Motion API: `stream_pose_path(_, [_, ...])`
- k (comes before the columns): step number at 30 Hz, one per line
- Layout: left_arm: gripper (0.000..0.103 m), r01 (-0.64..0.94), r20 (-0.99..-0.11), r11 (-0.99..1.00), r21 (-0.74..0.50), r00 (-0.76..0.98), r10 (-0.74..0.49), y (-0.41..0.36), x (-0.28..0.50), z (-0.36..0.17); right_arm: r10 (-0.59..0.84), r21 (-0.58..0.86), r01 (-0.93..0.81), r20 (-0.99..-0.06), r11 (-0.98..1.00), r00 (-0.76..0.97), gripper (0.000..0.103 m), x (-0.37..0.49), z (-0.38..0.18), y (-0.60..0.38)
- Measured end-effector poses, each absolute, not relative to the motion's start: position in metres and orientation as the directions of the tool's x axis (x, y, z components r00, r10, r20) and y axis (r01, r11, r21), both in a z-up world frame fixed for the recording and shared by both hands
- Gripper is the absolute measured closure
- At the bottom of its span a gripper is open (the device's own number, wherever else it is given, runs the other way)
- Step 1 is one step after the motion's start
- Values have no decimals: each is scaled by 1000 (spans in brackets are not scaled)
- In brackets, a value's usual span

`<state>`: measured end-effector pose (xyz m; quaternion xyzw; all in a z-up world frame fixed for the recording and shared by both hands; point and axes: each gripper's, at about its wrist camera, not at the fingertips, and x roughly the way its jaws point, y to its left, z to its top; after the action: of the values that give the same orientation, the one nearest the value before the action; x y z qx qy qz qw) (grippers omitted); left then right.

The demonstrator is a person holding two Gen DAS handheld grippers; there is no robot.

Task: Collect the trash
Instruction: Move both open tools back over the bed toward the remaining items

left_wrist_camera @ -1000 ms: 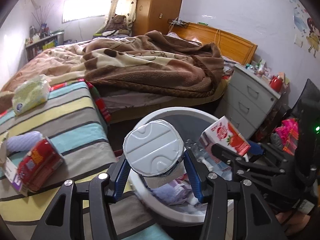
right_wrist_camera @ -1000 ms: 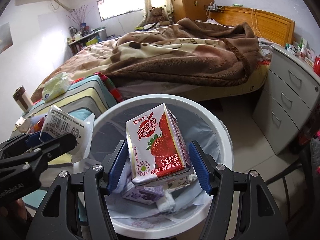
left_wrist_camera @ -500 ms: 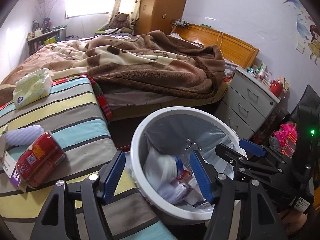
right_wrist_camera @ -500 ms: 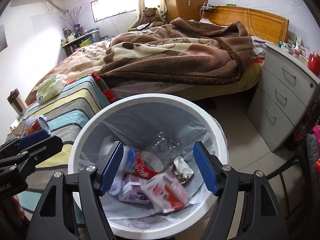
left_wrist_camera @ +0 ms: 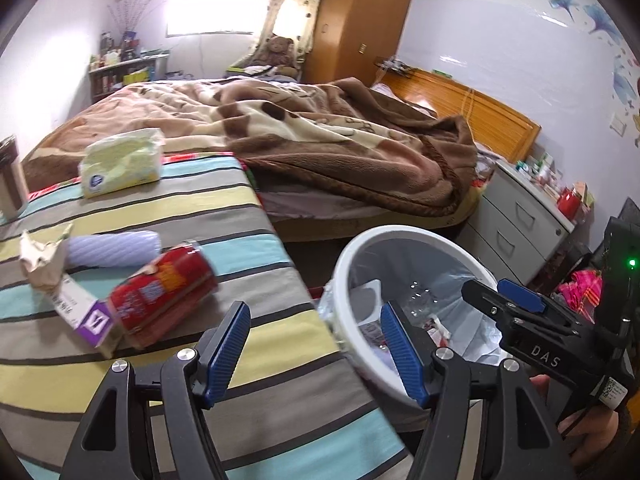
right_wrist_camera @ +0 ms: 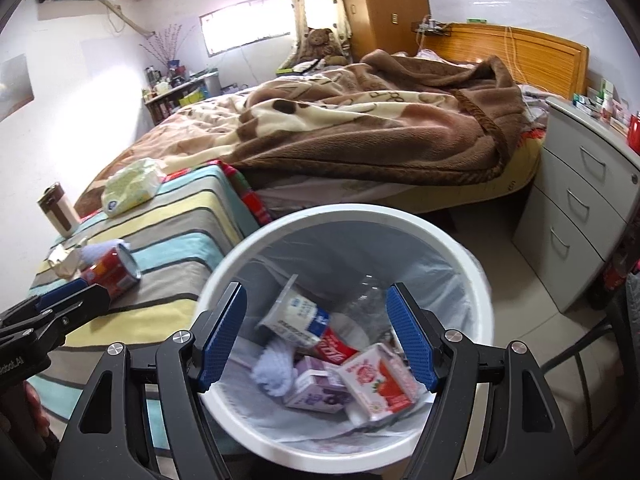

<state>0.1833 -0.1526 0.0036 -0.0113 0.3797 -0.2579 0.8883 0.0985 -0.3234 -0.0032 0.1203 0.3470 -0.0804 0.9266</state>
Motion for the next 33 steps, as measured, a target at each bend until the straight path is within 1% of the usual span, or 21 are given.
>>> stream_pose_path(10, [36, 332, -657, 919, -215, 647, -387, -86, 182, 7, 42, 201, 110, -629, 973, 776, 29, 108, 3, -283])
stream_pose_path(23, [36, 161, -662, 957, -241, 694, -283, 2, 197, 1, 155, 235, 3, -650, 972, 744, 29, 130, -1, -233])
stream_pose_path(29, [35, 106, -667, 965, -241, 704, -244, 34, 210, 1, 222, 286, -31, -667, 958, 711, 29, 148, -5, -210])
stream_pose_path(33, [35, 76, -673, 969, -235, 707, -219, 49, 223, 2, 258, 336, -21, -680, 942, 686, 29, 162, -11, -199])
